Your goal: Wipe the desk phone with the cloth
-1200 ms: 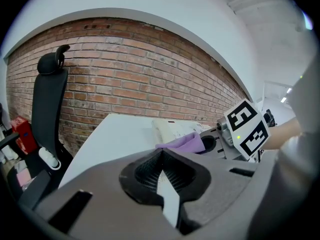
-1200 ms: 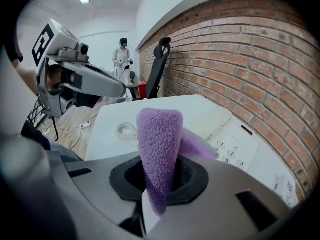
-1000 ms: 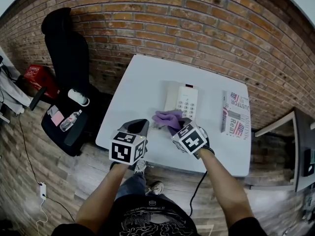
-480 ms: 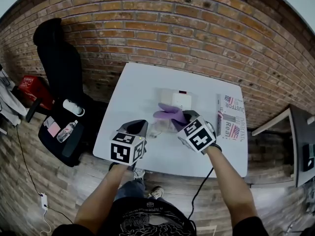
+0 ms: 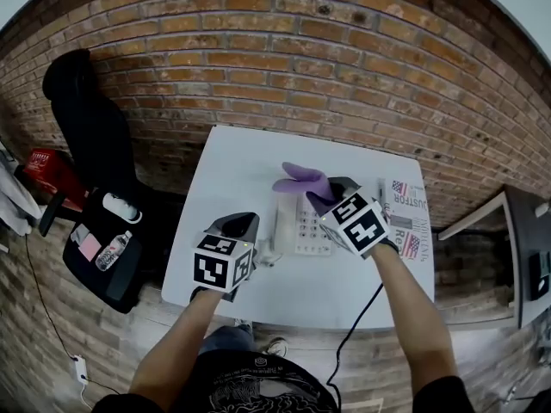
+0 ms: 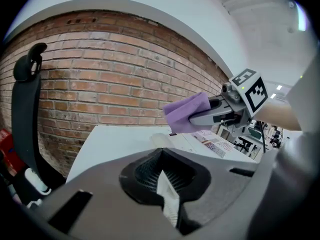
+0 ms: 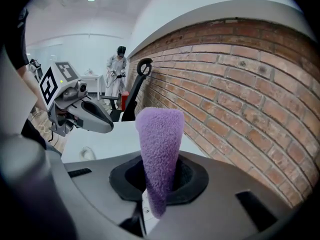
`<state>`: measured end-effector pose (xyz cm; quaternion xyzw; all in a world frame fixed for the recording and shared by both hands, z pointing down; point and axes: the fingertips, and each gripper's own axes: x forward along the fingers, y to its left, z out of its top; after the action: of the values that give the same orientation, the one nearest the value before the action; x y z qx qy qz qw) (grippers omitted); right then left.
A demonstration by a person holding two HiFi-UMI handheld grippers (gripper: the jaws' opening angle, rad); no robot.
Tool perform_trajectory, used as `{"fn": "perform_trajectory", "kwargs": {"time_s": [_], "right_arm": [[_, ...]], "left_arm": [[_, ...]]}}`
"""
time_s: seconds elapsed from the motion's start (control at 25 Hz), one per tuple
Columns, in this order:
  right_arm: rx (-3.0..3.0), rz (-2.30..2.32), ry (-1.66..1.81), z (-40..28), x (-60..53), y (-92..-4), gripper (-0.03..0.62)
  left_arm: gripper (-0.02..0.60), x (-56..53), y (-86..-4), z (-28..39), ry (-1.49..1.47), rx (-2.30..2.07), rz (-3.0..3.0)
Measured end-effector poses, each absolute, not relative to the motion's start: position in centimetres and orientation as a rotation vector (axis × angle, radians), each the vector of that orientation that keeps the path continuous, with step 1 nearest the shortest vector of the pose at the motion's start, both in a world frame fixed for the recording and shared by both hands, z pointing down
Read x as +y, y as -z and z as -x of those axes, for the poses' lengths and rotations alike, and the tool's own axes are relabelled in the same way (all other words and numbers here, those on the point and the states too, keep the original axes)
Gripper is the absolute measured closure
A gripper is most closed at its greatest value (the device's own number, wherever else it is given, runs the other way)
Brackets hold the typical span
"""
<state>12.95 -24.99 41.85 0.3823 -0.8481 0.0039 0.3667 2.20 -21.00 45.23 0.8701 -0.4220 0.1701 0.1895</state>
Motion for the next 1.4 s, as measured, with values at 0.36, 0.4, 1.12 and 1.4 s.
{"fn": "perform_trajectory", "kwargs": {"time_s": [0.36, 0.4, 1.12, 1.4], "right_arm": [[-2.165, -0.943, -0.063, -12.0, -32.1, -43.1, 0.549], [-2.165, -0.928, -0.080, -11.8, -32.9, -43.4, 0.549], [-2.284, -0.517, -0.529, -6.7, -39.6, -50.5, 0.548], [-2.317, -0.293, -0.643, -6.5, -38.9, -51.6, 0.548]], "left_arm": [[0.577, -26.4, -46.8, -1.5, -0.480, -1.134, -2.431], [0.577, -27.0, -47.0, -1.5, -0.477, -1.125, -2.429], [0.577, -32.0, -50.6, -1.4, -0.479, -0.983, -2.357], [0.577, -32.4, -50.0, -2.6, -0.453, -1.094, -2.328]]}}
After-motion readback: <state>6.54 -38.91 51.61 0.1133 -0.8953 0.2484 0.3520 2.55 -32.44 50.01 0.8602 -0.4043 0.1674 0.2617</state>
